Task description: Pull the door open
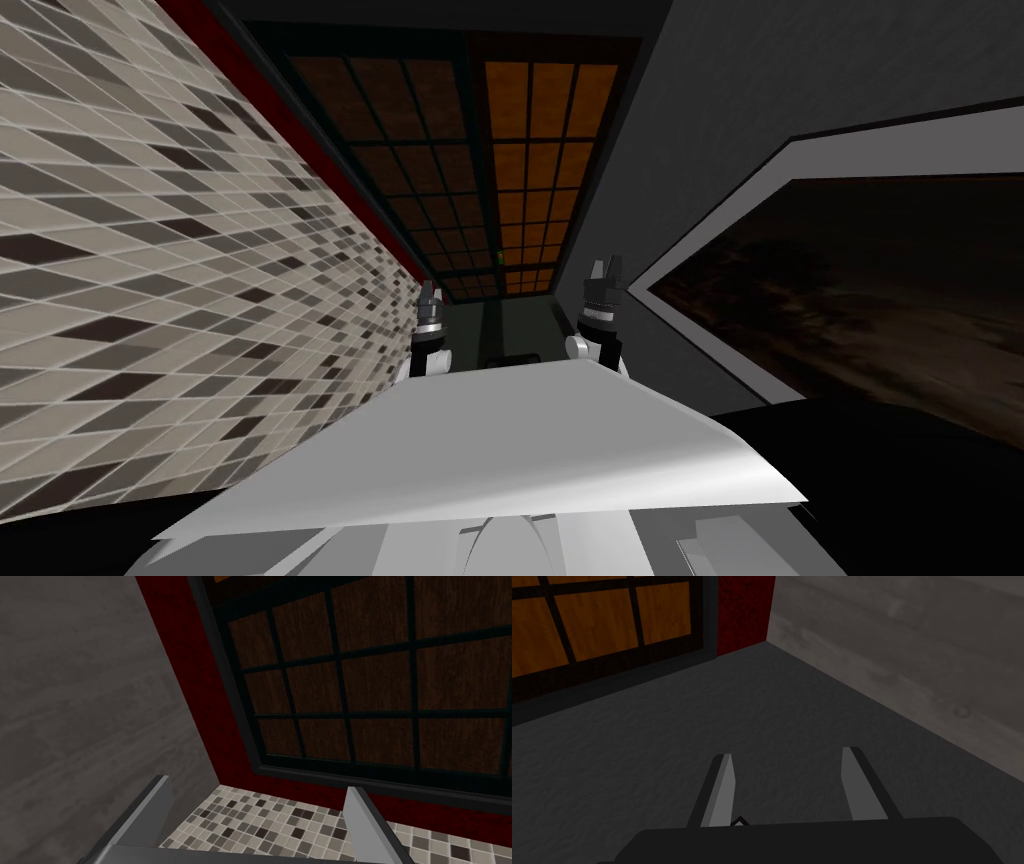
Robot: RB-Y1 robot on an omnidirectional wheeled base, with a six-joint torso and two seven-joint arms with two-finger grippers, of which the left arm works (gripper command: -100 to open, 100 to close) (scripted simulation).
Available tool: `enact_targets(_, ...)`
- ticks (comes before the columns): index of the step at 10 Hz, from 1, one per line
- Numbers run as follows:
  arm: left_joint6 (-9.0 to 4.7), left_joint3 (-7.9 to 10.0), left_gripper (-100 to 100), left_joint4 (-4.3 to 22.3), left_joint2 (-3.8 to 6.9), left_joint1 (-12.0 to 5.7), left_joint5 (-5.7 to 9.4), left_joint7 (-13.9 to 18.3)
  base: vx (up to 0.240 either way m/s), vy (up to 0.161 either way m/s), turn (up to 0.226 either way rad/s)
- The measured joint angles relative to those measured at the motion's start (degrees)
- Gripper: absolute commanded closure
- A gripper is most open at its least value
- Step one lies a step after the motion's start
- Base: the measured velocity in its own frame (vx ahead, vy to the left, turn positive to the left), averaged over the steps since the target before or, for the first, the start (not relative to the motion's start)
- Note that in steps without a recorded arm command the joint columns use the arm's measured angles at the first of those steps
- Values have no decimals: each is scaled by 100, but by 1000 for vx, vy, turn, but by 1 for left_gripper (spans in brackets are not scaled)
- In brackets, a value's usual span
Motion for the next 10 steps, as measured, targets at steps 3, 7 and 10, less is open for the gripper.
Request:
enact_targets(3, -78, 118, -100, 284, 67, -69, -77, -342, 111, -26, -26)
enact_targets(7, -181, 281, -100, 680, 146, -181, -168, -758, 93, -23, -28)
enact_targets(10, -303, 419, -100, 991, 208, -226, -232, -1083, 105, -23, -26)
